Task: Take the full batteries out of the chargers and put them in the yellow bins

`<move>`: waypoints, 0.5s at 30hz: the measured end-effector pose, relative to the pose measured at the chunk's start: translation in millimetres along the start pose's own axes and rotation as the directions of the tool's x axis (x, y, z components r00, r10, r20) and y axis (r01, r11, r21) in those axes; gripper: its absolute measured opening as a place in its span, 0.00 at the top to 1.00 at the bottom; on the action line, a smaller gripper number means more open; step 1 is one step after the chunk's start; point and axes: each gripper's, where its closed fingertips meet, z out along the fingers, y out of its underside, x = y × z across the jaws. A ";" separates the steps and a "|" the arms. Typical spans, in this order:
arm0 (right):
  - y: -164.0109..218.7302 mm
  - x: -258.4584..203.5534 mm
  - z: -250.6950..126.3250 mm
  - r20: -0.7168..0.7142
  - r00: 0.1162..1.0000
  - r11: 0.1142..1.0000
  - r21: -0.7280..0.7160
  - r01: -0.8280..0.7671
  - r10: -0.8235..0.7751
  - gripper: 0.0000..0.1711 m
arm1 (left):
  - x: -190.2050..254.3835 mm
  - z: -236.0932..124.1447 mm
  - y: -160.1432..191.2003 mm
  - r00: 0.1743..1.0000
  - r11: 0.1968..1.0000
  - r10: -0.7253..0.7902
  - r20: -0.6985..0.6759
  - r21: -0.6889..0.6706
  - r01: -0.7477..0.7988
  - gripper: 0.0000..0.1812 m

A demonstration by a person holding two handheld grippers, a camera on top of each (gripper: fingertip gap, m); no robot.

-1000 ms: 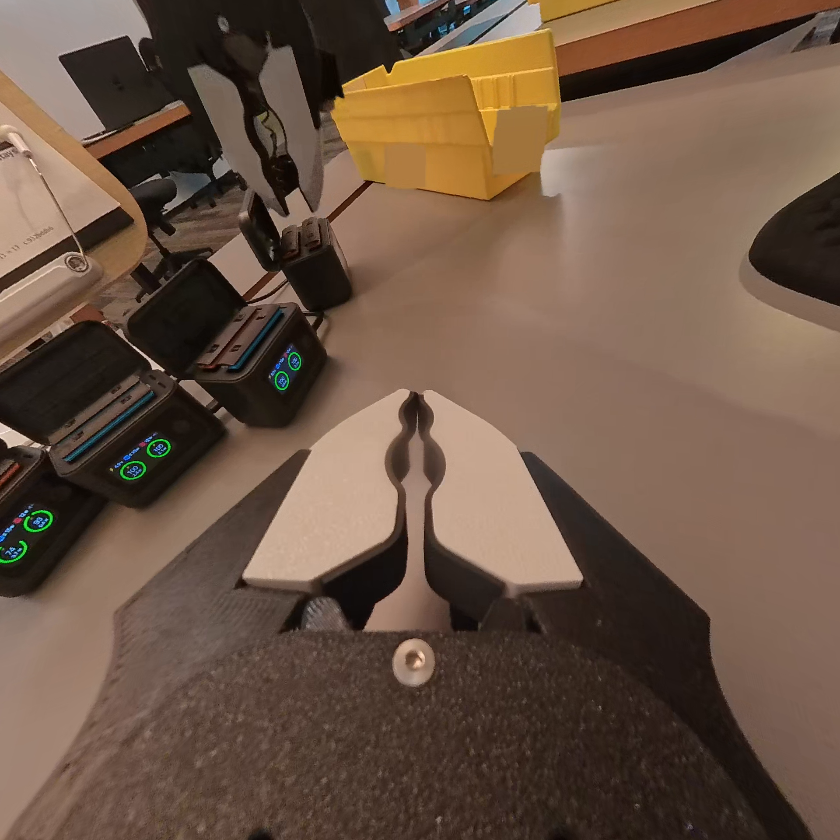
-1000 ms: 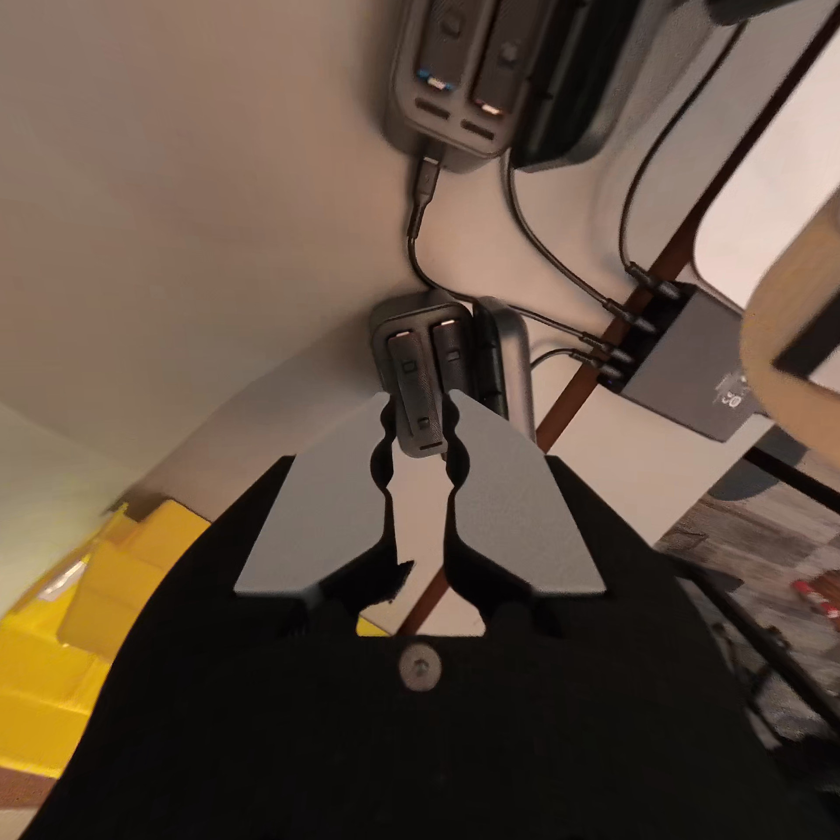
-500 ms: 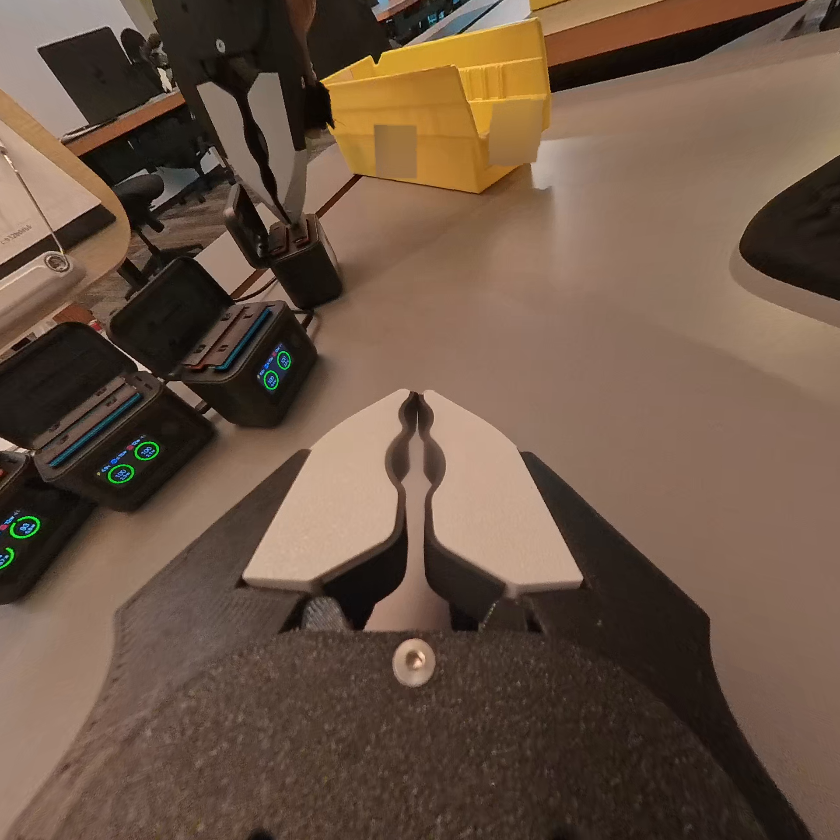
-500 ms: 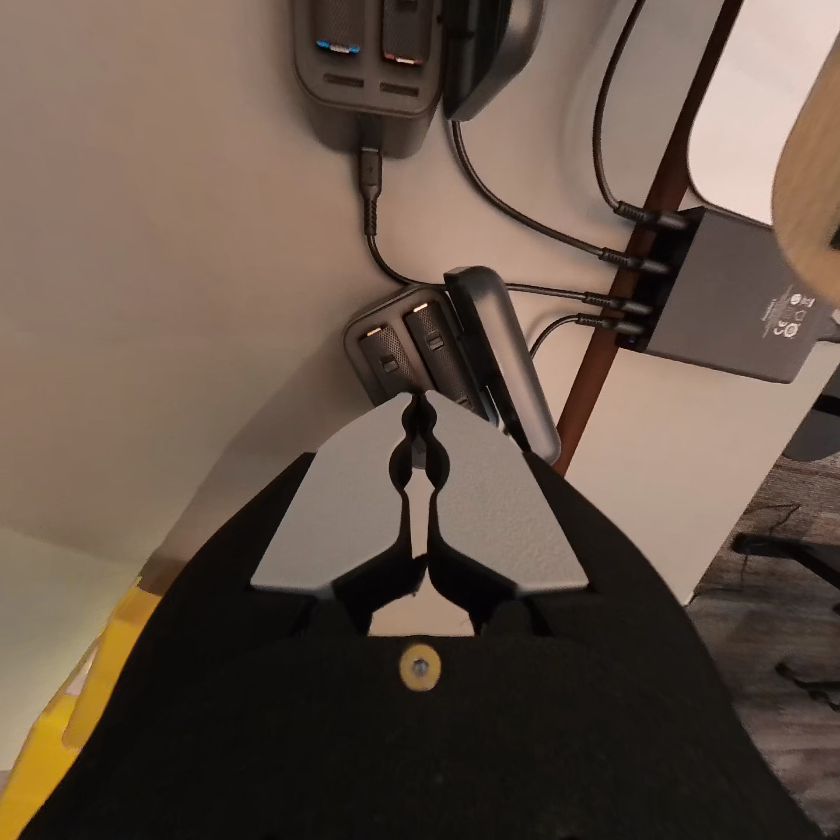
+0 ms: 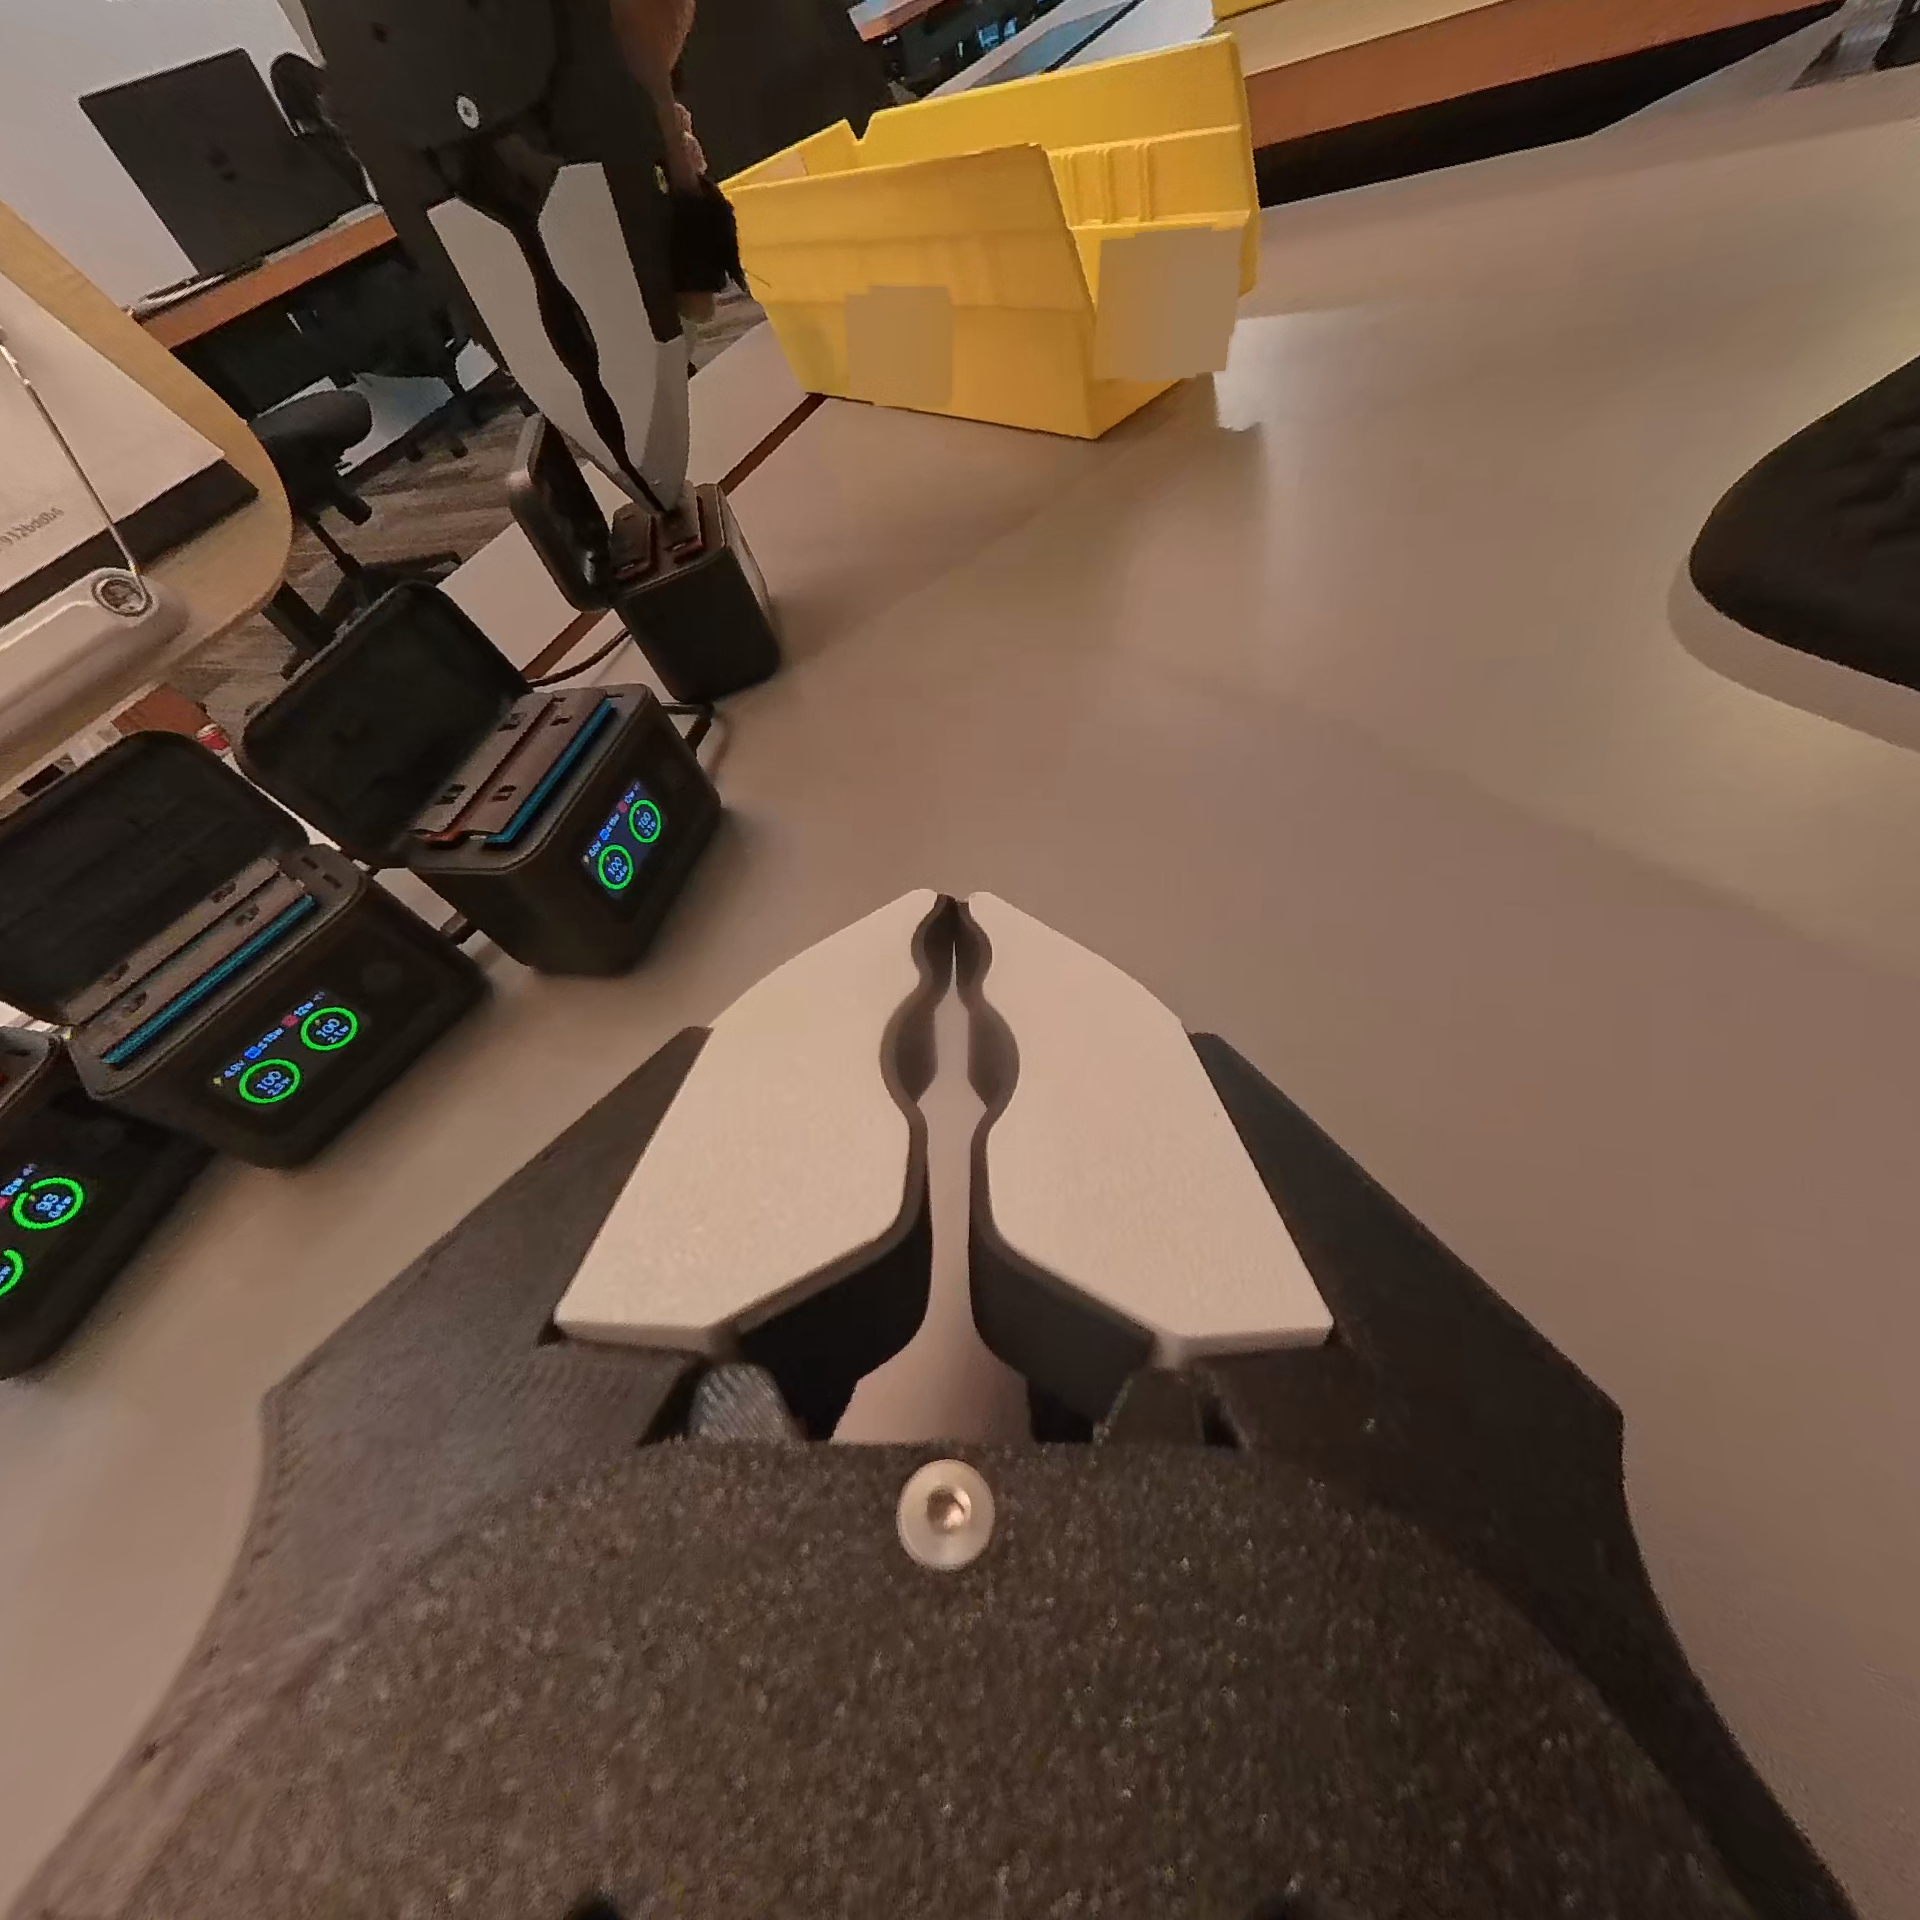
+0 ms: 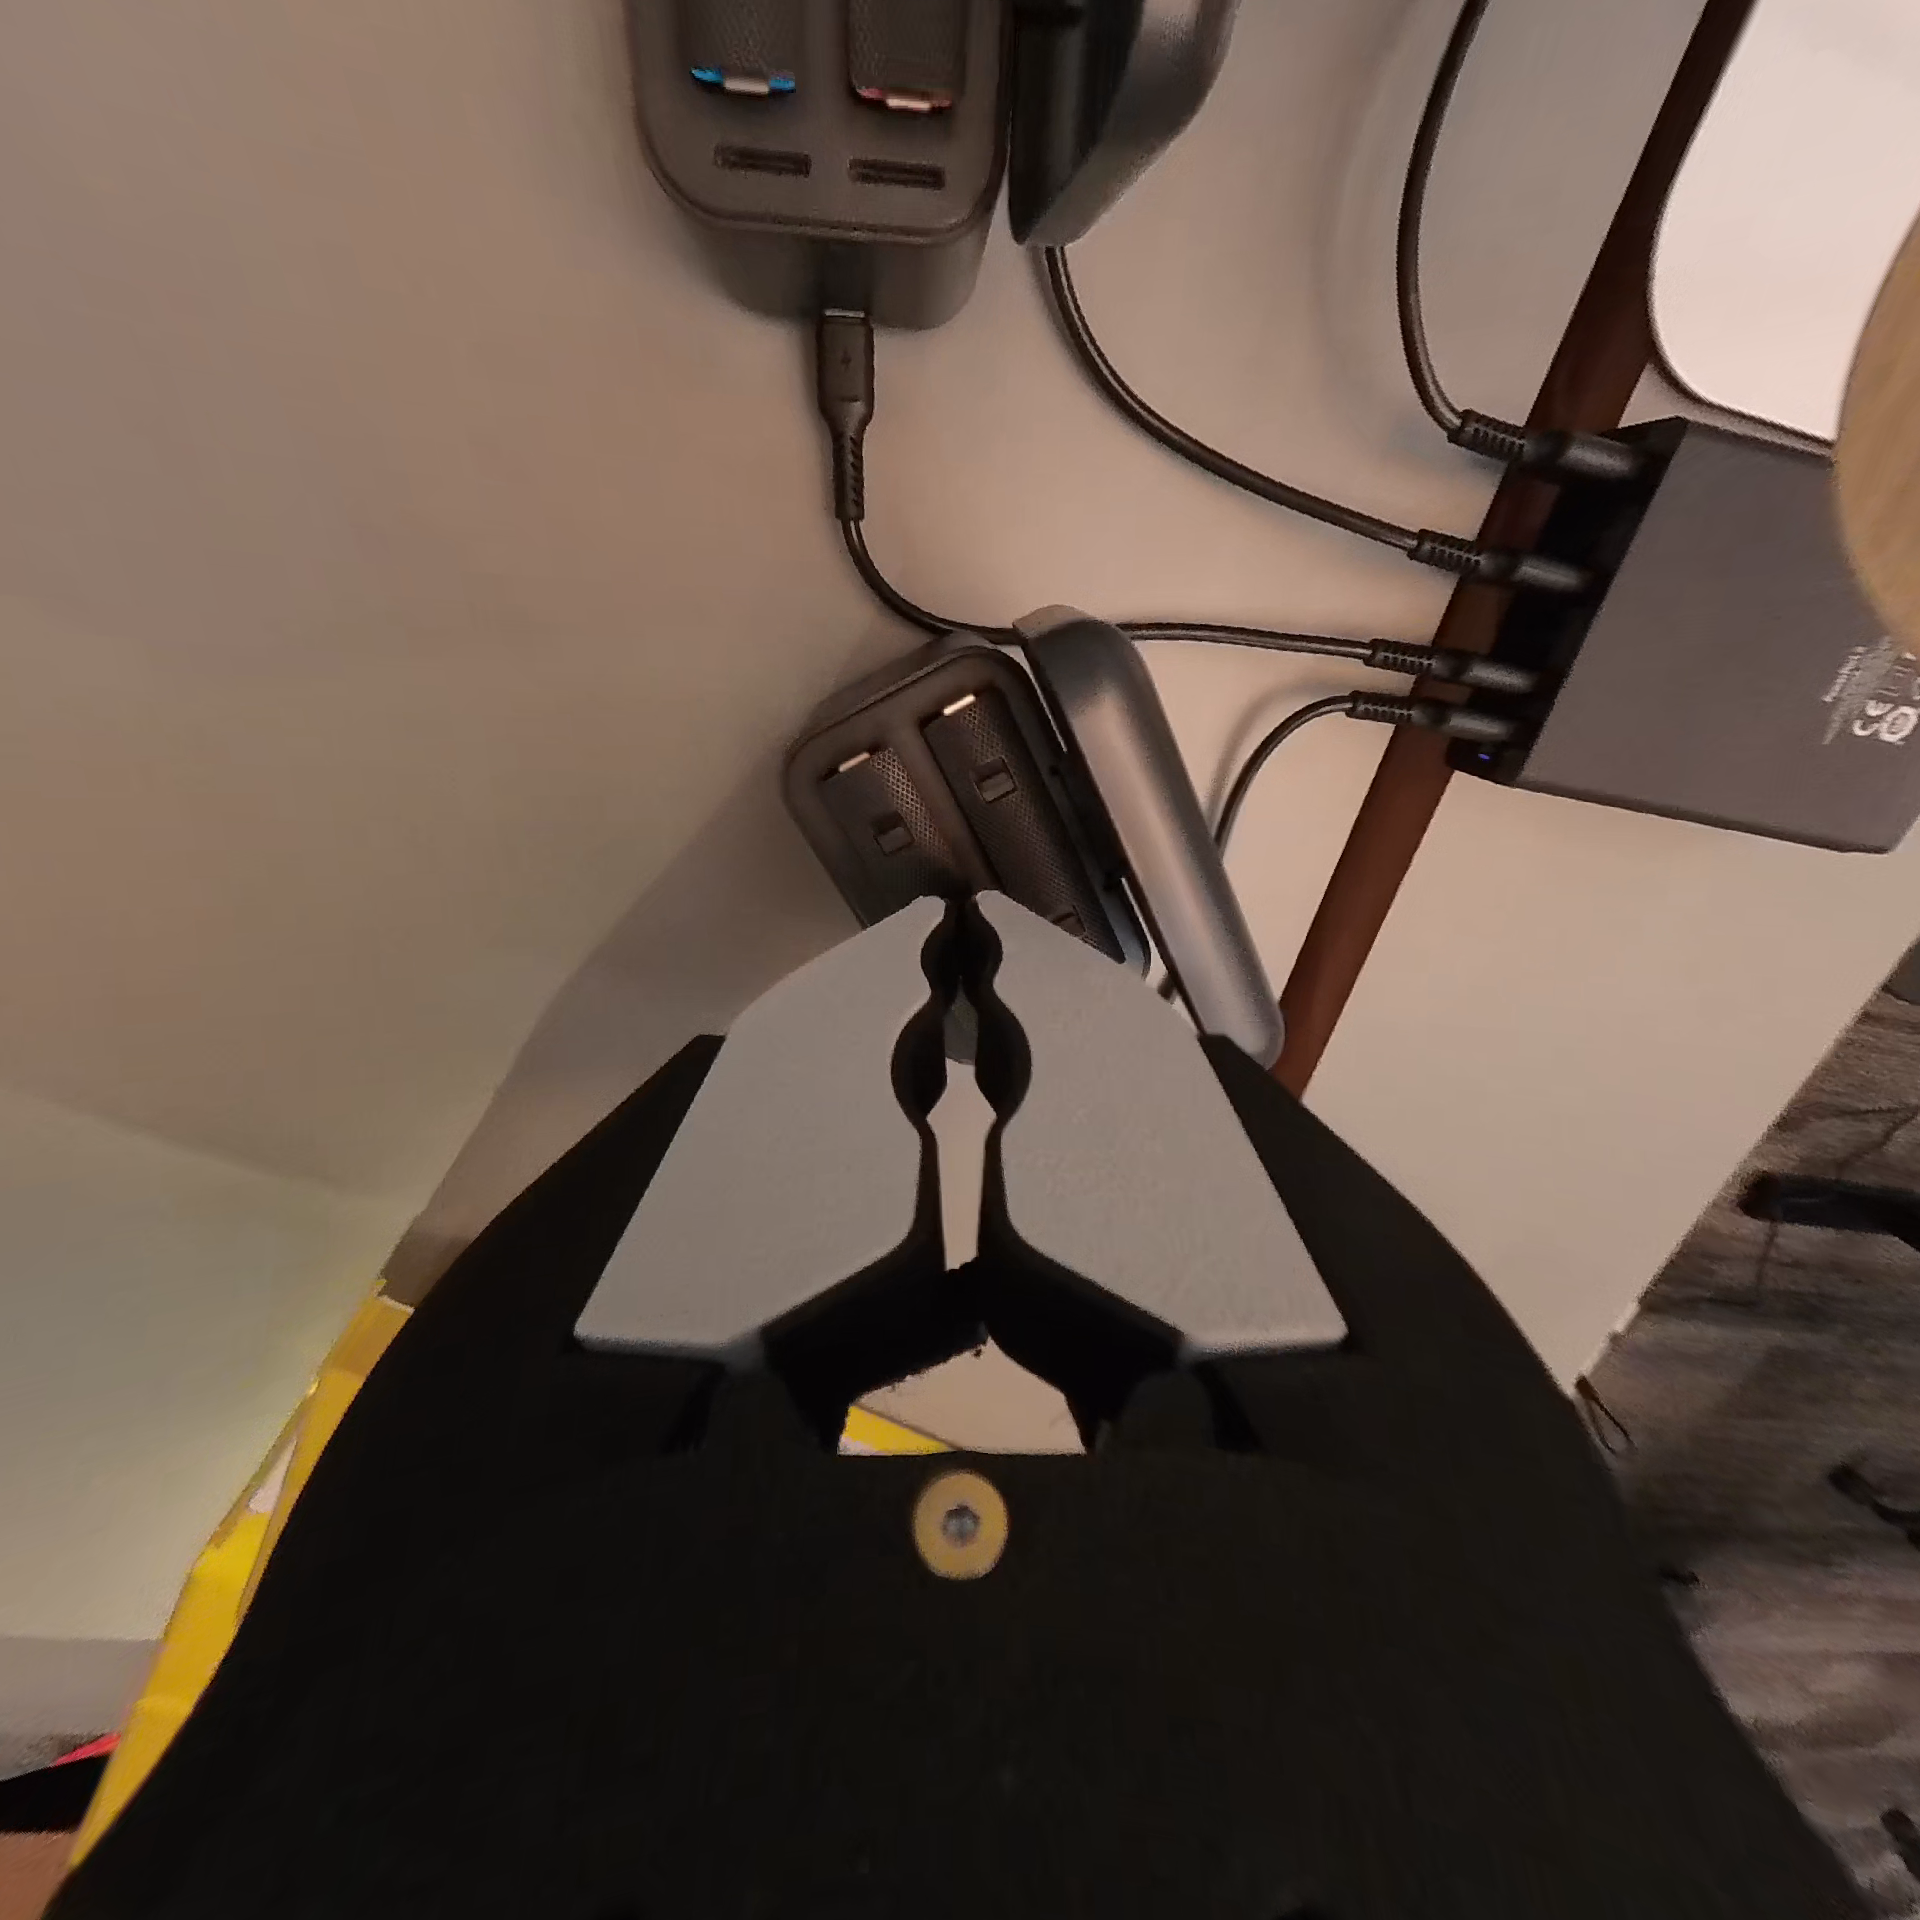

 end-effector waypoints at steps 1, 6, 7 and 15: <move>0.1 0.2 -0.1 -0.023 1.000 1.000 -0.011 0.000 0.000 1.00 | -0.5 -0.1 -0.3 1.000 1.000 -0.002 0.003 0.002 0.002 1.00; -14.9 -6.0 -20.2 -0.161 0.986 0.993 0.116 -0.027 0.045 1.00 | -3.6 -1.8 -3.1 1.000 1.000 -0.023 0.021 0.015 0.023 1.00; -21.5 -4.9 -32.6 -0.215 0.974 0.983 0.182 -0.037 0.077 1.00 | -5.9 -2.4 -3.6 0.999 1.000 -0.027 0.036 0.014 0.026 1.00; -65.6 -41.1 -155.7 -0.401 0.674 0.601 0.795 -0.080 0.621 1.00 | -31.5 -15.1 -15.9 0.979 0.991 -0.121 0.162 0.083 0.109 1.00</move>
